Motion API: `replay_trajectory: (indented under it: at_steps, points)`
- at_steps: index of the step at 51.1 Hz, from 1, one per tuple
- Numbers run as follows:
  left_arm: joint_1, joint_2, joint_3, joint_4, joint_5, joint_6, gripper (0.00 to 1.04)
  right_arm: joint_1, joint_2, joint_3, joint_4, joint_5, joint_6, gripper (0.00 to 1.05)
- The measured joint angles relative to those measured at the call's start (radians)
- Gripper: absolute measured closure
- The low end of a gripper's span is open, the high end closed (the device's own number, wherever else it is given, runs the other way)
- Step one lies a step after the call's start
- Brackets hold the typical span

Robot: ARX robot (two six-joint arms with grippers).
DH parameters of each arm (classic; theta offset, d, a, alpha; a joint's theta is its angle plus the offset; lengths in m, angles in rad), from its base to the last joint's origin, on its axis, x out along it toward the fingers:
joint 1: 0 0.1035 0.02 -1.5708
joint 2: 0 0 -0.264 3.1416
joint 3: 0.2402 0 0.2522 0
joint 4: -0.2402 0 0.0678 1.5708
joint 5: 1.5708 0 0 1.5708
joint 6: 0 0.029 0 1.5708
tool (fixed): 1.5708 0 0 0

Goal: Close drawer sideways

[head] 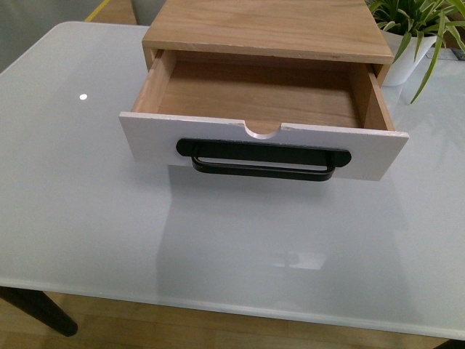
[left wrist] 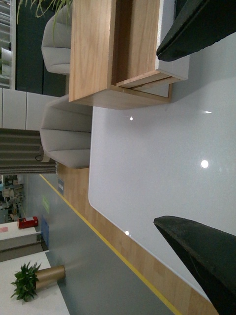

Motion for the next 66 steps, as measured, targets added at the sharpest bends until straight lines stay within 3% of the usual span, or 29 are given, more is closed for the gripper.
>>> replay_trajectory:
  at_steps: [39,43,45,48,57,66]
  points:
    - [0.000,0.000,0.000,0.000,0.001,0.000,0.09,0.000,0.004,0.002,-0.005,-0.003,-0.004,0.09]
    - [0.019,0.146,0.097,-0.245,0.170,0.073,0.09,0.063,0.137,0.063,-0.142,0.042,-0.098,0.09]
    - [0.002,0.241,0.132,-0.300,0.211,0.114,0.09,0.114,0.234,0.079,-0.116,0.059,-0.157,0.09]
    - [-0.044,0.380,0.150,-0.252,0.229,0.173,0.09,0.181,0.406,0.106,-0.010,0.056,-0.264,0.09]
    - [-0.175,0.812,0.230,0.106,0.262,0.317,0.09,0.212,0.880,0.210,0.262,-0.018,-0.591,0.09]
    - [-0.224,1.177,0.333,0.318,0.326,0.448,0.09,0.236,1.201,0.329,0.307,-0.064,-0.774,0.09]
